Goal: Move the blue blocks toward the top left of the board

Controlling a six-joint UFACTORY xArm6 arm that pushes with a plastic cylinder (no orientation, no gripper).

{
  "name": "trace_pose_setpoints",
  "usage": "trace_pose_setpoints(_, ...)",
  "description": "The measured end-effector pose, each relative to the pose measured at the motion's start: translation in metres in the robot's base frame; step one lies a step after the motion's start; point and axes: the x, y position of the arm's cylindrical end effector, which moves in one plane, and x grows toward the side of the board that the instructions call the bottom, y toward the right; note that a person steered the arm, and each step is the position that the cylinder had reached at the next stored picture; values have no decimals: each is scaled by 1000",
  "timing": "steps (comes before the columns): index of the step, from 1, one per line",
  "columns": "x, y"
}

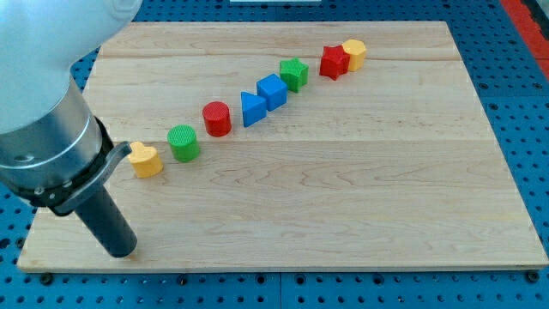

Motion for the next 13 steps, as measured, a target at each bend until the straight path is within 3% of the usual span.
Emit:
trace_pose_setpoints(1,2,38)
trace_pose_setpoints(3,-37,100)
trace_pose_setpoints(9,-47,112)
trace_pose_setpoints(10,-26,85)
trace_pose_setpoints(12,-33,-2)
trace_pose_setpoints(13,-23,3)
